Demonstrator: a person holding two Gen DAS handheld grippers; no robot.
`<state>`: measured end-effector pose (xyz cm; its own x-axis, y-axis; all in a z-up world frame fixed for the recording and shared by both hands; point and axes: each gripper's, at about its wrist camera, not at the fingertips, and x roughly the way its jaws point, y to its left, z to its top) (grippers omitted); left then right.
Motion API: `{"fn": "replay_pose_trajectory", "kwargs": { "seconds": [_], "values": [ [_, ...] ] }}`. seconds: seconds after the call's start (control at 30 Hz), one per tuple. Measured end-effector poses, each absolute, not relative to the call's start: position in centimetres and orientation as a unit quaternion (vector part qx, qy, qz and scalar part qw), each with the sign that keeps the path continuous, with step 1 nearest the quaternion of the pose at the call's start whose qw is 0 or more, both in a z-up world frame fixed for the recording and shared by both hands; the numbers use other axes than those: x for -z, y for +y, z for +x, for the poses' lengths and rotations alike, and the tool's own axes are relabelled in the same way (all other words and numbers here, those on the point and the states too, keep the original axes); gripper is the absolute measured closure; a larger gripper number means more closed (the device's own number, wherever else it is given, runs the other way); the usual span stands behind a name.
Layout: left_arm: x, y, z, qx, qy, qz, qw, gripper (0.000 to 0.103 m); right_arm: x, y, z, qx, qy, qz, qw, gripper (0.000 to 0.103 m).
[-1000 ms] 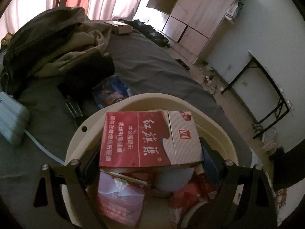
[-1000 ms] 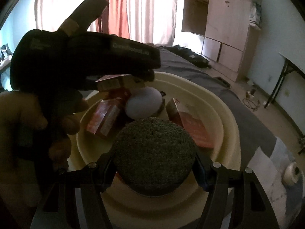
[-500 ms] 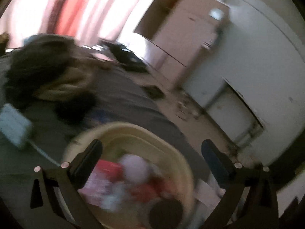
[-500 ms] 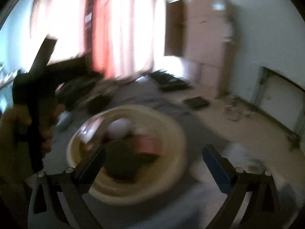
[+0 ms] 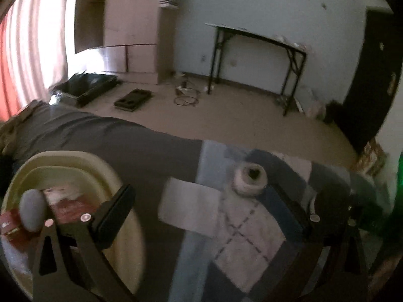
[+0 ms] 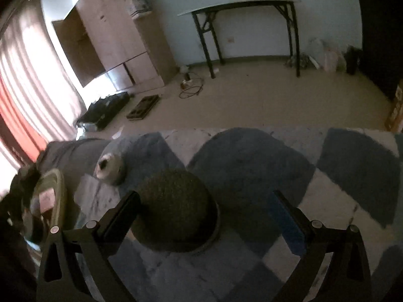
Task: Organize rigid objects
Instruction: 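Grasp the white round container with the left tool while the right tool grasps another black foam cylinder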
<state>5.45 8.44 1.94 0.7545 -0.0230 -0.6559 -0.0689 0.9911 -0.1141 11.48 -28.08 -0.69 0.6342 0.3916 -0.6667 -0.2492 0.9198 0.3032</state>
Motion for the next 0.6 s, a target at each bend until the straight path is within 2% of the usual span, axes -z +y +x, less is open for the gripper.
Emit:
{"fn": "replay_pose_trajectory", "kwargs": {
  "seconds": [0.13,0.27,0.47,0.6],
  "values": [
    [0.0,6.5,6.5,-0.003,0.354,-0.026,0.935,0.000,-0.2,-27.7,11.1,-0.199,0.390,0.100,0.894,0.000],
    [2.0,5.5,7.8,-0.010,0.350,0.018,0.937,0.000,1.0,-24.8,12.1,-0.184,0.405,0.045,0.895,0.000],
    [2.1,4.2,8.2,0.030,0.335,0.029,0.941,0.000,0.9,-24.8,12.9,-0.188,0.416,0.039,0.889,0.000],
    [3.1,2.7,9.3,0.041,0.364,0.055,0.929,0.000,1.0,-24.5,12.7,-0.181,0.411,0.033,0.893,0.000]
  ]
}}
